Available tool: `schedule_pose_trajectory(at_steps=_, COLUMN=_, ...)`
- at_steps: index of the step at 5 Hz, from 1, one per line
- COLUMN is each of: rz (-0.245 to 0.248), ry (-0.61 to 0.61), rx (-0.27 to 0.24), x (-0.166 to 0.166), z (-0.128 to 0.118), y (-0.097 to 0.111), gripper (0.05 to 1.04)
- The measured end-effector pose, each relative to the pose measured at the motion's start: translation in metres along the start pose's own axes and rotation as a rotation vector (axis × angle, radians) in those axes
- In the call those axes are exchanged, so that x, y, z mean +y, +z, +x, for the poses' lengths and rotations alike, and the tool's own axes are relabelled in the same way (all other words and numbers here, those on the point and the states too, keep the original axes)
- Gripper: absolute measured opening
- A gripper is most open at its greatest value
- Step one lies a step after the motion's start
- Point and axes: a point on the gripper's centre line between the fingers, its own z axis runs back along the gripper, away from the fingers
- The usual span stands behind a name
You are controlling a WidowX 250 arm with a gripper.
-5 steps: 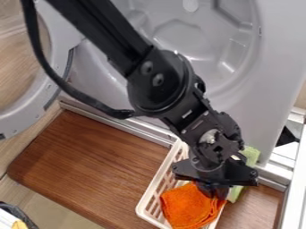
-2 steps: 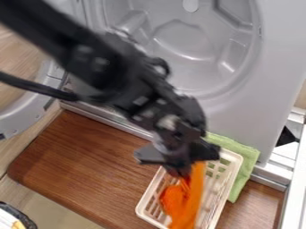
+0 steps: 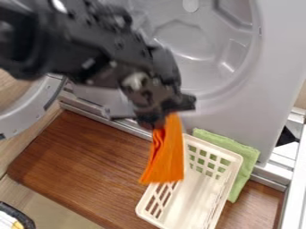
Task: Put the orange cloth in the washing machine
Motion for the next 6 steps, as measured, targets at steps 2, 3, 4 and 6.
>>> schedule_pose_trajectory(at_steps=2, rz=-0.038, ry=0.1, rx=-0.106, x=0.0, z=0.055, y=-0.002, gripper=0.051)
schedule_pose_trajectory(at_steps=3, rz=-0.049, ry=0.123, rx=-0.138, x=-0.002, z=0.08, y=-0.011, gripper=0.051)
schedule_pose_trajectory(at_steps=4, rz=-0.052, ry=0.087, rx=-0.168, x=-0.015, z=0.102, y=-0.019, gripper=0.051)
schedule_pose_trajectory(at_steps=6, rz=-0.122, ry=0.071, rx=-0.126, x=-0.044, z=0.114, y=-0.055, gripper=0.051)
